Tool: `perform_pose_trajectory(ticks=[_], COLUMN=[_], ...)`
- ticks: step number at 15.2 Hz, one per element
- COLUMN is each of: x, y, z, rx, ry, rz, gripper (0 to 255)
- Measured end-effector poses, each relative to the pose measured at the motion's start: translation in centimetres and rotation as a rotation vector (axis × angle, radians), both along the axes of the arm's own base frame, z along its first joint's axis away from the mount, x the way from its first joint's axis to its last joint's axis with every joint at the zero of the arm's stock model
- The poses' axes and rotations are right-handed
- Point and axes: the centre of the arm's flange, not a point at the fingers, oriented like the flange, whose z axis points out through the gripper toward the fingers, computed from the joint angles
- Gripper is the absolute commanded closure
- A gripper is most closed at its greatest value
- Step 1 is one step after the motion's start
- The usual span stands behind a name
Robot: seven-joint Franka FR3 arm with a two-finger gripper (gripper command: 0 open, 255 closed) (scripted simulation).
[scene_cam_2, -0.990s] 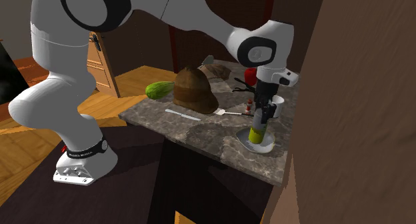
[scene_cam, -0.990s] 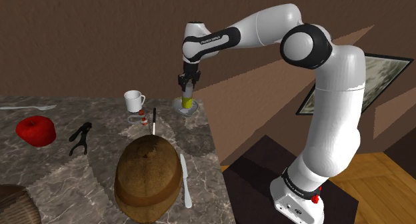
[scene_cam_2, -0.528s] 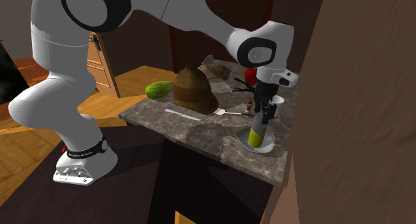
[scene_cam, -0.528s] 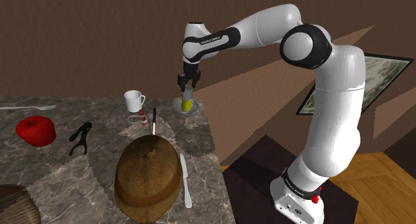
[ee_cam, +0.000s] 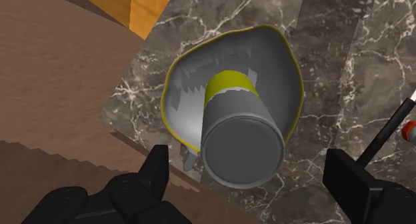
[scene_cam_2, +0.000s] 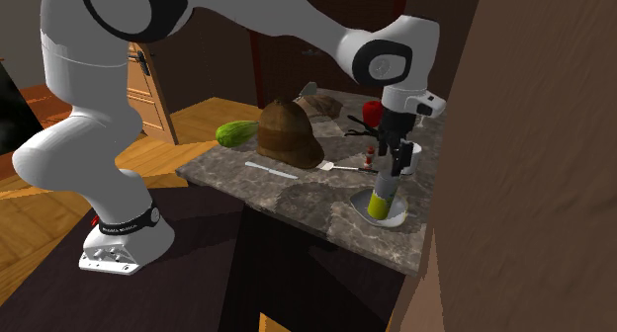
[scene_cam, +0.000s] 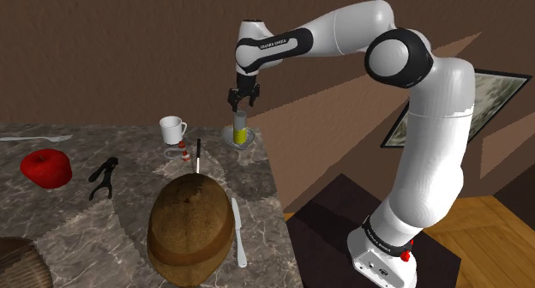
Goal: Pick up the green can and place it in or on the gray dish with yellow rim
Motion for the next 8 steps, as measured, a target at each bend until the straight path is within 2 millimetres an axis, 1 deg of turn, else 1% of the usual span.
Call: perform_pose_trajectory(ticks=[1, 3, 8], x=[0.0, 0.0, 0.1], y=[0.1, 0.1, 0.0], z=[1.2, 2.1, 2.3], rx=[0.0, 0.0, 0.0], ry=[-0.001, -0.001, 0.0], rz=[0.0, 0.0, 0.0], gripper=[0, 0, 0])
